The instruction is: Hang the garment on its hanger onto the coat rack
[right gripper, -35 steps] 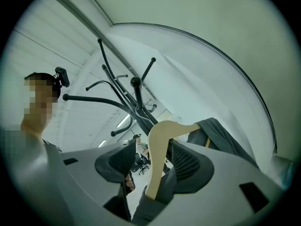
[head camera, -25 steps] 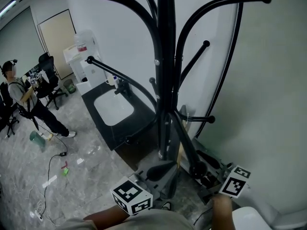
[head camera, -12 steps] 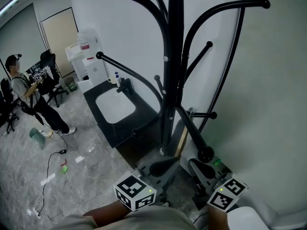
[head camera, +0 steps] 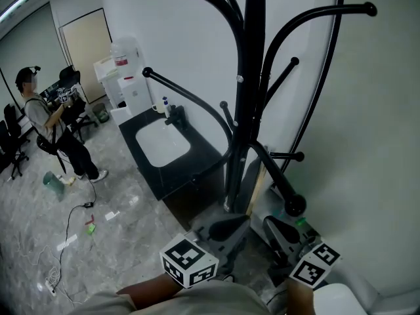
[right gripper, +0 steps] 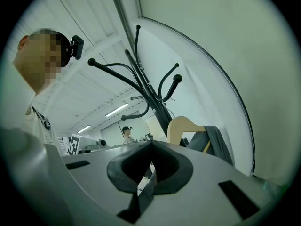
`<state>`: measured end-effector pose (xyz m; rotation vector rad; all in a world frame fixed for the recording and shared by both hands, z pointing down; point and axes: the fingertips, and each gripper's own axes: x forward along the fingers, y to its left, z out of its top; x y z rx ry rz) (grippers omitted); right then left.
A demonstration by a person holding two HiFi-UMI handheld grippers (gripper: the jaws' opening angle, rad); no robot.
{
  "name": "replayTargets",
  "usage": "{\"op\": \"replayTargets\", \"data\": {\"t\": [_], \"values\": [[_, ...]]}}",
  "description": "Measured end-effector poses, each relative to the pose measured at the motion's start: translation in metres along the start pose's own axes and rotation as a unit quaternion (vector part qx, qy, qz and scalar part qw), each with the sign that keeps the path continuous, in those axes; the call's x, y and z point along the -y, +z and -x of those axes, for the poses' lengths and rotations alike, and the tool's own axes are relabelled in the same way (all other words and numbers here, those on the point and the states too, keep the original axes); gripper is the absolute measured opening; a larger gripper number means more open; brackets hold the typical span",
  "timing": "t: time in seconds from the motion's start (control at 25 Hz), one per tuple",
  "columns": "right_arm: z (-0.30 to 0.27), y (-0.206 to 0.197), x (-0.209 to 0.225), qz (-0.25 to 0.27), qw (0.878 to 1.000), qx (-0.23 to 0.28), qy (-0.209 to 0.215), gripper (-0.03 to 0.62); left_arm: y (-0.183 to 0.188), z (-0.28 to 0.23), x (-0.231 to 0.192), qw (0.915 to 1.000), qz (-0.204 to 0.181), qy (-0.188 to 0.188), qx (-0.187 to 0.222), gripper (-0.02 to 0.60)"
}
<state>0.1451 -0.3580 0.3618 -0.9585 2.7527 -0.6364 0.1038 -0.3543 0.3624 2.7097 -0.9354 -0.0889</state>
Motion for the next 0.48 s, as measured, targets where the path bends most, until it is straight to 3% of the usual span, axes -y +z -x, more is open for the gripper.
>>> {"op": "replayTargets", "data": {"t": [0.48], "values": [[-0.004, 0.0008, 0.0025, -0.002, 1.0, -0.003, 0.003, 0.015, -0.0008, 0.0017, -0.0039, 1.0, 0.005, 0.006, 0.002, 0.006]]}}
